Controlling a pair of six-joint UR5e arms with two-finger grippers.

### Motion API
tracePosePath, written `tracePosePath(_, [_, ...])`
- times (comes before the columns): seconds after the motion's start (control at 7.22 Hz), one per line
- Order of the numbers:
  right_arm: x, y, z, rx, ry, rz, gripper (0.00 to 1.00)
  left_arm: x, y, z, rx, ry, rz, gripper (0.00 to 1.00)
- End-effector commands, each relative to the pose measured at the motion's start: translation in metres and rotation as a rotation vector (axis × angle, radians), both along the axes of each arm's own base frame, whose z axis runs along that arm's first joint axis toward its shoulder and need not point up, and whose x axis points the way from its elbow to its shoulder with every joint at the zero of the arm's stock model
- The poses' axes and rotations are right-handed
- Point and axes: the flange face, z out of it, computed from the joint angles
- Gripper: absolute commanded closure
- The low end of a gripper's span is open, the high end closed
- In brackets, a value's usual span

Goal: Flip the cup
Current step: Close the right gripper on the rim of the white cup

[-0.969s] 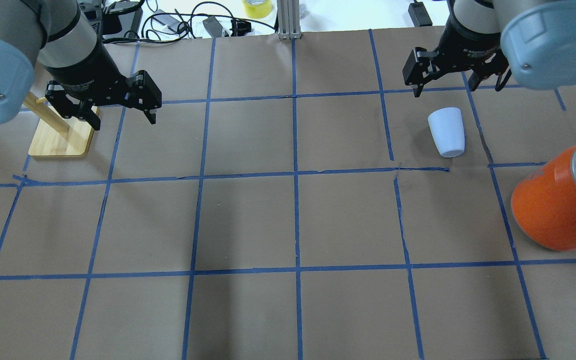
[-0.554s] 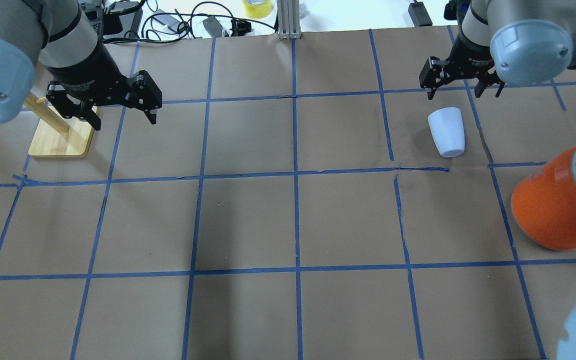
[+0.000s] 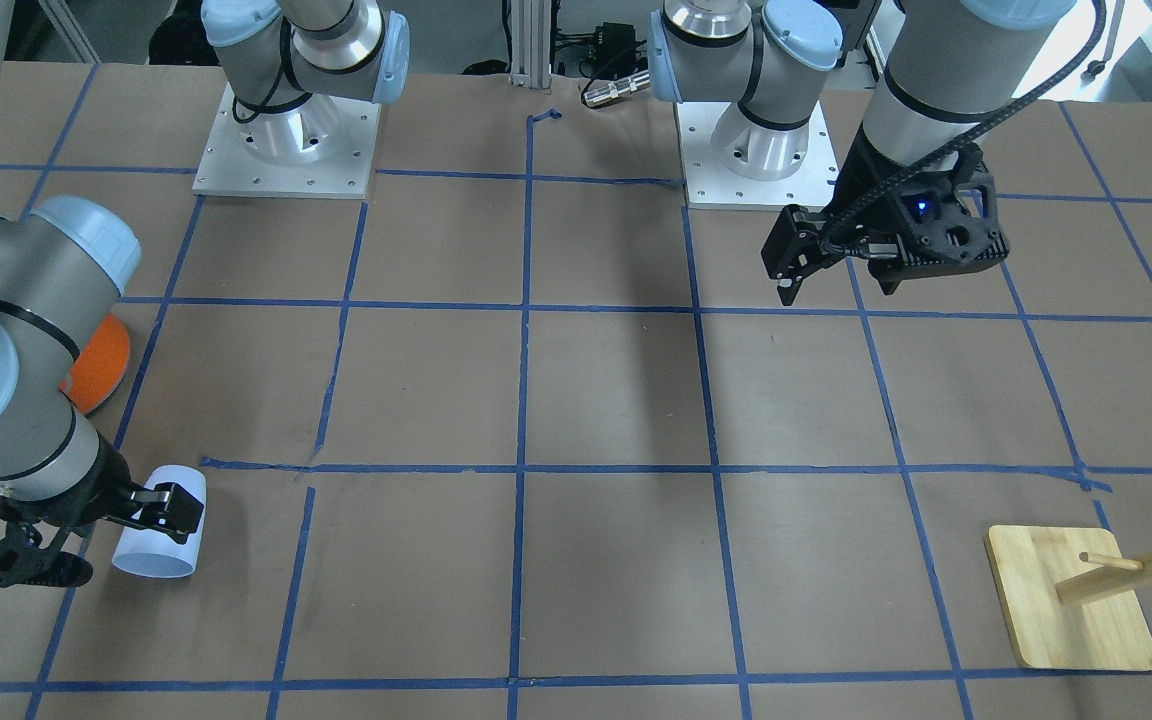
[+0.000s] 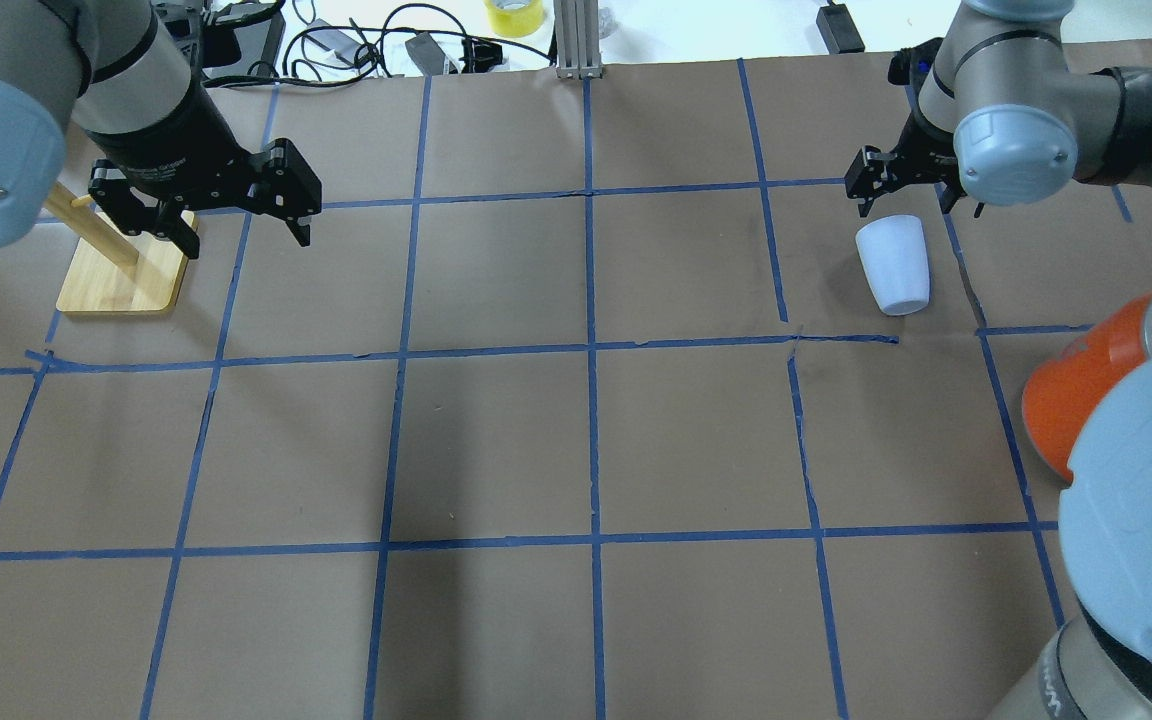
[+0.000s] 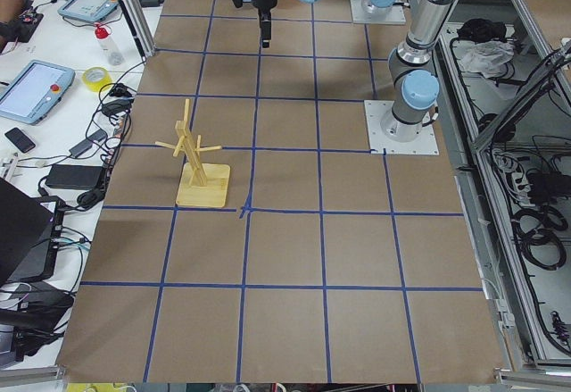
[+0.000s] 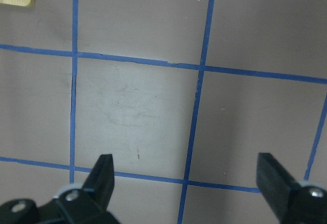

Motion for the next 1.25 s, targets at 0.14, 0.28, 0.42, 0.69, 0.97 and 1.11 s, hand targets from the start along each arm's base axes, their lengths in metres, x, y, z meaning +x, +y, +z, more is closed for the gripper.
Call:
tracePosePath(0.14, [-0.001,-0.002,-0.043,0.028,-0.004,0.015,0.00,0.000,0.000,0.000,-0.001,0.000,-0.001,0.00])
tracePosePath(0.28, [-0.001,0.001,-0.062,0.034,-0.002,0.018,0.00,-0.001,-0.001,-0.001,-0.001,-0.002,-0.002,0.00])
tracePosePath(0.42, [-0.001,0.000,-0.074,0.028,0.003,0.059,0.00,0.000,-0.001,-0.002,0.001,0.000,-0.001,0.00])
tracePosePath(0.69, [-0.002,-0.001,-0.078,0.035,0.007,0.096,0.00,-0.001,-0.001,-0.001,-0.001,0.000,-0.001,0.00])
tracePosePath(0.97, [-0.003,-0.002,-0.075,0.034,0.017,0.158,0.00,-0.001,0.000,0.001,-0.004,0.000,-0.001,0.00])
tracePosePath(1.11, [-0.003,-0.002,-0.077,0.042,0.017,0.226,0.01,-0.001,0.000,0.001,-0.004,0.004,0.000,0.00])
